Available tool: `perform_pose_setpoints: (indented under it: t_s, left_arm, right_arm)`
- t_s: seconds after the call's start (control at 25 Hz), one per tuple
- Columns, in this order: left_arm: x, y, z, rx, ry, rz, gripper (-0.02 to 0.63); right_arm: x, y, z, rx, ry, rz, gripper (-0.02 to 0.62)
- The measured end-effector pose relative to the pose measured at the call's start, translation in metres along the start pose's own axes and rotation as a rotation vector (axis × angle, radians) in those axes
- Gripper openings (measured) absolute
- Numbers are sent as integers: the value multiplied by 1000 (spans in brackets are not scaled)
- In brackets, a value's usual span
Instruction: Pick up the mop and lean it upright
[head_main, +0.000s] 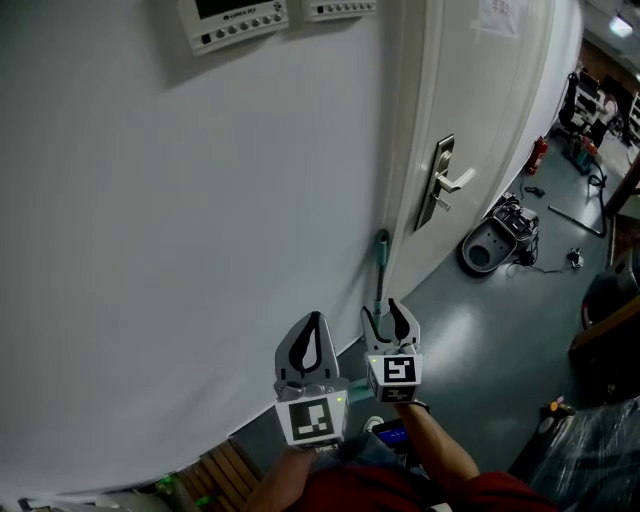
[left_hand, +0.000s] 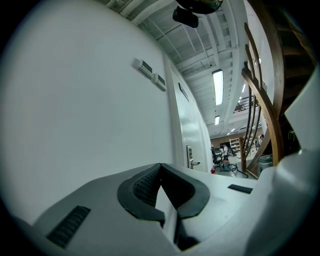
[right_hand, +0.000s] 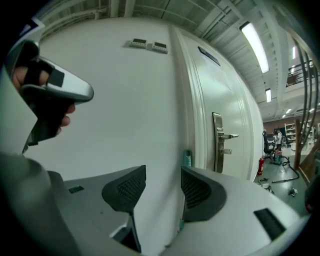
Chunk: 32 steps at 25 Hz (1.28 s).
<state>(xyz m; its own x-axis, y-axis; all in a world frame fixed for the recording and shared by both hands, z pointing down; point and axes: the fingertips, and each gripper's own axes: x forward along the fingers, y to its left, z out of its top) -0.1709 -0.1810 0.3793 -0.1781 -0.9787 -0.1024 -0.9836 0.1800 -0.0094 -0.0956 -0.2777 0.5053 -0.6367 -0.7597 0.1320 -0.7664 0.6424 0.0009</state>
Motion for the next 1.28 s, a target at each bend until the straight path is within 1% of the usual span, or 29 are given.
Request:
perform_pose_setpoints:
  t_s: [0.08,0.2,0.4,0.64,0.68,0.76,0.92,0.96,1.04,1.28]
  left_arm:
    - [0,-1,1,0,-1,-2,14]
    - [0,-1,0,-4,2,-3,14]
    - [2,-6,-3,-12,7,-16,14]
    - [3,-7,-2,-16,3,-24,14]
    - [3,-7,-2,-15,3,-25,14]
    - [3,-7,-2,-13,3,-25,14]
    - [3,-5,0,-12,-2,-24,14]
    - [3,-5,1,-10,-4,-25,14]
    - [3,-4,1,-12,-4,-23,14]
    - [1,-2,2,-7,-6,-25,14]
  right_arm:
    - [-16,0,15,-11,-23,5,212]
    - [-34,-1,27,-18,-55,14,212]
    - [-45,-1,30,-10,-108,17,212]
    - [-52,0,44,1,-115,15,210]
    - [-53,1,47,1,-134,20,195]
    - [-56,4,52,-4,-161,30,134]
    - [-58,9,59,-30,-169,33,43]
    - [-59,9,61,-33,-173,30,29]
    - [-60,10,66,-36,-178,28,18]
    - [-59,15,71,-29,-169,35,18]
